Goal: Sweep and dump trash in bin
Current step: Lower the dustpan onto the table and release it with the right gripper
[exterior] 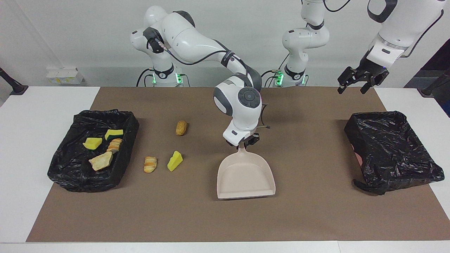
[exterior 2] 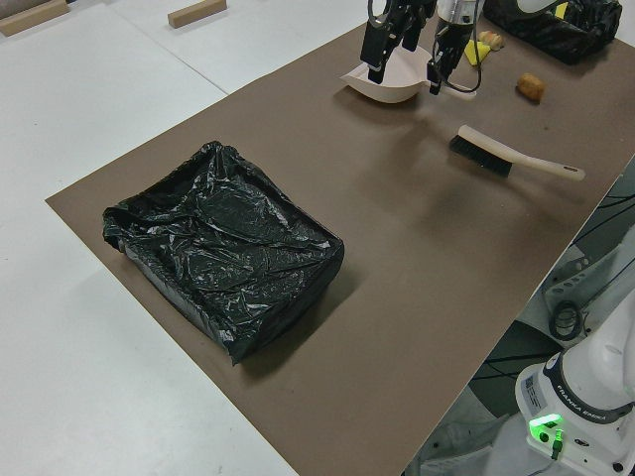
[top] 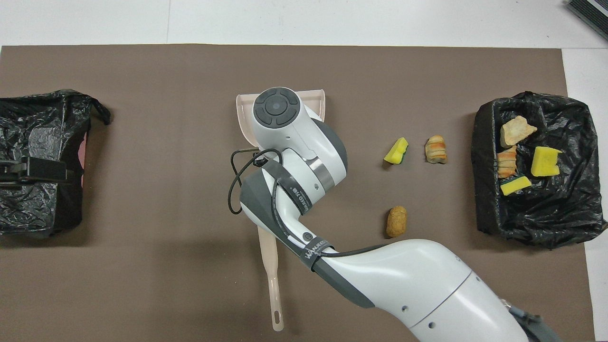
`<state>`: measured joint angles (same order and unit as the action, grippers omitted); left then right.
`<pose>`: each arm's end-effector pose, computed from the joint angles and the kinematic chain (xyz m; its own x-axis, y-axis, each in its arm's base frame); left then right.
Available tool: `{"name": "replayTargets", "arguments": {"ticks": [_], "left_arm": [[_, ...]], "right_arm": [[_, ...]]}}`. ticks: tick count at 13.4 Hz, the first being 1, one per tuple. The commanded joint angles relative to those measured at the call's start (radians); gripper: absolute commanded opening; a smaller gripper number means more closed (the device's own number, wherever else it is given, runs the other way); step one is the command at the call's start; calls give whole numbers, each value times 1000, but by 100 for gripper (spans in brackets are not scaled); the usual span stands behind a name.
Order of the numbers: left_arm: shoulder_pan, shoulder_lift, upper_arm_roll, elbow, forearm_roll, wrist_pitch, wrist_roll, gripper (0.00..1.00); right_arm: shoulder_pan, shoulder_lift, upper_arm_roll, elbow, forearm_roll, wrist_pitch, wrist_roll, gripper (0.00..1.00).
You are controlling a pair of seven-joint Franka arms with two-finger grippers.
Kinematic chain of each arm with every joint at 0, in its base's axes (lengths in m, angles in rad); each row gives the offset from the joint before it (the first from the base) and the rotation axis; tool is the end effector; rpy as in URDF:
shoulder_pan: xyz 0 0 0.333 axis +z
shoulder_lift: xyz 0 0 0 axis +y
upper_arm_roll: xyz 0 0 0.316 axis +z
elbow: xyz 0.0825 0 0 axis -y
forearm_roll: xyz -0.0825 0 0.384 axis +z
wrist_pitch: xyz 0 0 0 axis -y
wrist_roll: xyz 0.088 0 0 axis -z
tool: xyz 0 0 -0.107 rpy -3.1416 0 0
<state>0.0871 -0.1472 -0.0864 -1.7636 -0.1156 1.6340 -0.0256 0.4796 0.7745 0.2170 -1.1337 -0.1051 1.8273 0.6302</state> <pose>0.5127 -0.0144 0.6174 0.9993 0.0342 0.0141 0.0325 -0.9941 0.1030 0.6087 0.4361 0.3460 0.9957 0.0410 -0.0833 0.0409 -0.9992 -0.0030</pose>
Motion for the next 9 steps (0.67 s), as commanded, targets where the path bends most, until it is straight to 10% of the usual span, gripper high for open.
{"name": "replayTargets", "arguments": {"ticks": [1,6,9], "left_arm": [[13,5,-10,16,19,-16,-4,100],[13,3,-10,16,19,-13,-7,100],[14,5,-10,16,17,15,-5,100]], "right_arm": [[5,28,7,32,18,12,31,0],[11,29,9,31,16,1,36,0],[-7,2,9,23,21,10,32,30]]}}
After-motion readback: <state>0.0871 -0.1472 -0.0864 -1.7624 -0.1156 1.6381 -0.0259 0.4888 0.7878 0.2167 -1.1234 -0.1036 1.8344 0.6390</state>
